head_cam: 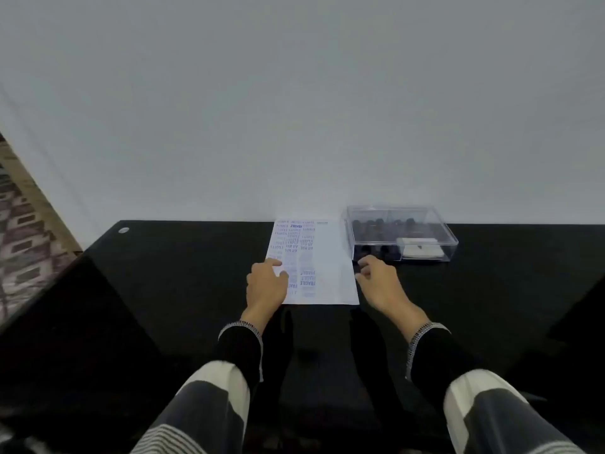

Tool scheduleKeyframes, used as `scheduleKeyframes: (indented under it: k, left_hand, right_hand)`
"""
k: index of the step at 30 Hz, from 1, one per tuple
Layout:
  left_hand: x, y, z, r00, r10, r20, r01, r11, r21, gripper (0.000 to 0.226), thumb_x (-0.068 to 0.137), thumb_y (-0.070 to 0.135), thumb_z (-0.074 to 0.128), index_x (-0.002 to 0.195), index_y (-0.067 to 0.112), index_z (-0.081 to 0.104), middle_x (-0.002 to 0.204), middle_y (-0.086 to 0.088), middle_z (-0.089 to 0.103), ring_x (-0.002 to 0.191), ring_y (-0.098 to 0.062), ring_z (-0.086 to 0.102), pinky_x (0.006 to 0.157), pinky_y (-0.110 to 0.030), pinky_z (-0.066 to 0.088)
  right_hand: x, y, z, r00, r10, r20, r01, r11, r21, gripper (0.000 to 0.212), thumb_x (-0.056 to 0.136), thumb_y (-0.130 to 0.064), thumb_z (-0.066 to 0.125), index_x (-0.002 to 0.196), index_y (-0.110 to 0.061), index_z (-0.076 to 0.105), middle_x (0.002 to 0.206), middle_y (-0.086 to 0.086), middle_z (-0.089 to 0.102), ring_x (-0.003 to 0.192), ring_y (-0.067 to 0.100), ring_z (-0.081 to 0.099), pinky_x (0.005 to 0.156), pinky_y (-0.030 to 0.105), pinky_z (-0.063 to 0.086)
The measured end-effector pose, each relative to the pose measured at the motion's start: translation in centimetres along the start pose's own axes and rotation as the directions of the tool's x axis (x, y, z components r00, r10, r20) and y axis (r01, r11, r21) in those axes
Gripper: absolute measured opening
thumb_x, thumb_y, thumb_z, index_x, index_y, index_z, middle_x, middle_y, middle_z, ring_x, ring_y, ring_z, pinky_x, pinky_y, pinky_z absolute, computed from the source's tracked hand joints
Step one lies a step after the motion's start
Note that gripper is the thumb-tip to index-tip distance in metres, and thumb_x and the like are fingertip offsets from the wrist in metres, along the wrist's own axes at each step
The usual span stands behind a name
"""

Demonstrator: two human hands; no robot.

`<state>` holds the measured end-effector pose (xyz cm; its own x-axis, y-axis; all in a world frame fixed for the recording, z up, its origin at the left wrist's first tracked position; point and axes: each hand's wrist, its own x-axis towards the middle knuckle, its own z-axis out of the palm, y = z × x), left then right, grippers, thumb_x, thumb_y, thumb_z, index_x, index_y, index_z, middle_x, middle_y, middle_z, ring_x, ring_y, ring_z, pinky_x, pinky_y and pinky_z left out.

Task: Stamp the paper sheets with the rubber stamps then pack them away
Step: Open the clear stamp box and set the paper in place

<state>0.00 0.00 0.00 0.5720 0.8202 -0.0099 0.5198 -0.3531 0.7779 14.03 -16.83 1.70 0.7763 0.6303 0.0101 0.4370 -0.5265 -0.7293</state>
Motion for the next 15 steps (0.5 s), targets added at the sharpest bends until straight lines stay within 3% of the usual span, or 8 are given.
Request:
scheduleKeyframes:
  k: [3,6,8,12,15]
  left_hand:
    - [0.6,-1.4,0.1,0.993,-0.096,-0.065,0.099,0.993,0.057,0.041,0.094,0.023,0.053,0.134,0.016,0.048,0.138,-0.013,0.040,0.124,-0.032,0.042,0.098,-0.045,0.045]
    - [1.6,-2.7,0.6,0.989,-0.136,-0.056,0.141,0.987,0.083,0.042,0.094,0.024,0.053,0.134,0.014,0.045,0.132,-0.011,0.045,0.122,-0.031,0.043,0.090,-0.039,0.045]
    - [2.2,-3.0,0.7,0.989,-0.133,-0.060,0.139,0.985,0.107,0.042,0.095,0.024,0.052,0.134,0.013,0.044,0.128,-0.011,0.049,0.123,-0.031,0.041,0.084,-0.035,0.041]
    - [3.9,-3.4,1.0,0.985,-0.165,-0.056,0.170,0.978,0.118,0.050,0.095,0.026,0.053,0.140,0.008,0.038,0.134,-0.013,0.049,0.122,-0.030,0.047,0.091,-0.040,0.046]
    - [4.8,-3.3,1.0,0.977,-0.211,-0.011,0.210,0.964,0.164,0.035,0.096,0.026,0.051,0.124,0.007,0.048,0.123,-0.011,0.054,0.104,-0.027,0.058,0.076,-0.036,0.048]
  right_hand:
    - [0.4,1.3,1.8,0.996,0.087,-0.029,-0.088,0.996,-0.021,0.037,0.093,-0.011,0.054,0.129,-0.003,0.049,0.126,0.015,0.055,0.110,0.025,0.054,0.092,0.032,0.043]
    - [1.1,2.3,3.4,0.983,0.182,-0.029,-0.182,0.983,-0.006,0.040,0.094,-0.012,0.055,0.130,0.001,0.045,0.128,0.019,0.051,0.117,0.030,0.050,0.096,0.036,0.042]
    - [1.7,2.5,4.0,0.979,0.196,-0.058,-0.197,0.980,-0.014,0.036,0.093,-0.014,0.057,0.123,0.003,0.048,0.124,0.021,0.052,0.113,0.031,0.052,0.093,0.037,0.044]
    - [2.8,2.5,5.0,0.971,0.230,-0.059,-0.230,0.973,-0.004,0.030,0.089,-0.020,0.064,0.105,0.003,0.055,0.106,0.017,0.058,0.096,0.029,0.058,0.079,0.038,0.050]
    - [3.3,2.1,5.6,0.963,0.264,-0.046,-0.266,0.964,-0.033,0.025,0.085,-0.022,0.069,0.091,-0.002,0.055,0.100,0.016,0.061,0.085,0.026,0.060,0.064,0.031,0.046]
